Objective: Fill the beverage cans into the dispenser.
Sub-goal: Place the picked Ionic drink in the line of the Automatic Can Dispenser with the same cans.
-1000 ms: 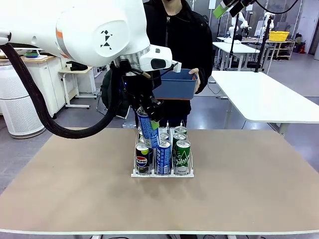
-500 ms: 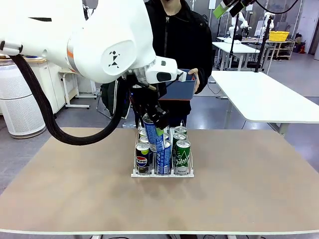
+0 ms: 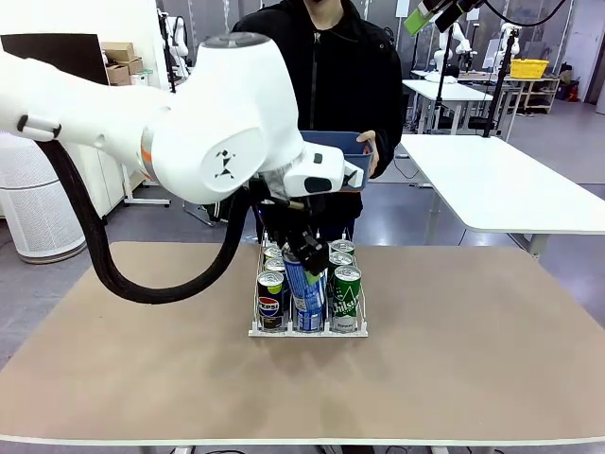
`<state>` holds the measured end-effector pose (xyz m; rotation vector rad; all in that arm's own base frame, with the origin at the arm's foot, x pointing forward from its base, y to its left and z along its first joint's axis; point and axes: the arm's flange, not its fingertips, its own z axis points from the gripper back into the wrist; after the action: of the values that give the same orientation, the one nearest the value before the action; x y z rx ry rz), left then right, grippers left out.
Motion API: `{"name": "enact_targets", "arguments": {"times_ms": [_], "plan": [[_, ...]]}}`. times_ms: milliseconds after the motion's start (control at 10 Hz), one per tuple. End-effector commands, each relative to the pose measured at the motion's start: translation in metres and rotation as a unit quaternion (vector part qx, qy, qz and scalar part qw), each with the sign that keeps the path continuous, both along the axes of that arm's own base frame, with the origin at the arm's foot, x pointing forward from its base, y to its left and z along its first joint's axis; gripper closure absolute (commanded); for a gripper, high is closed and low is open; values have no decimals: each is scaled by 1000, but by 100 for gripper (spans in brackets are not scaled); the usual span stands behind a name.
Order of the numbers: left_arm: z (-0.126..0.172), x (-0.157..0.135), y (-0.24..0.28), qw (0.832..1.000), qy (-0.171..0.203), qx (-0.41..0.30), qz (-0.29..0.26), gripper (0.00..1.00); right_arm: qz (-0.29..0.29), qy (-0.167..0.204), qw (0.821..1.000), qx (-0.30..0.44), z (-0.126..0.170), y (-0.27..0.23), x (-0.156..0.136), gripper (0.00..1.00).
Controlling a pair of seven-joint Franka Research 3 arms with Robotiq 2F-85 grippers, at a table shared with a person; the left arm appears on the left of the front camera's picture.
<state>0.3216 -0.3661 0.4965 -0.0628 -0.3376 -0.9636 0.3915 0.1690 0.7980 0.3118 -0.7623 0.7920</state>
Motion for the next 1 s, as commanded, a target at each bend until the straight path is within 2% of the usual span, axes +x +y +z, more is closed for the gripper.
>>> {"name": "enact_targets", "arguments": {"times_ms": [0, 400, 500, 600, 700, 900], "plan": [[-13, 8, -5, 1000, -7, 5, -24, 43, -1, 0, 1000, 0, 0, -1, 0, 0], [-30, 30, -1, 997, -10, -1, -76, 43, -1, 0, 1000, 0, 0, -1, 0, 0], [-30, 31, -1, 997, -11, -1, -79, 43, -1, 0, 1000, 0, 0, -1, 0, 0], [-23, 29, -1, 998, 11, -3, -60, 43, -1, 0, 1000, 0, 0, -1, 0, 0], [-35, 27, -4, 998, -3, 14, -65, 43, -1, 0, 1000, 0, 0, -1, 0, 0], [-33, 29, -4, 998, -1, 10, -62, 43, -1, 0, 1000, 0, 0, -1, 0, 0]]}}
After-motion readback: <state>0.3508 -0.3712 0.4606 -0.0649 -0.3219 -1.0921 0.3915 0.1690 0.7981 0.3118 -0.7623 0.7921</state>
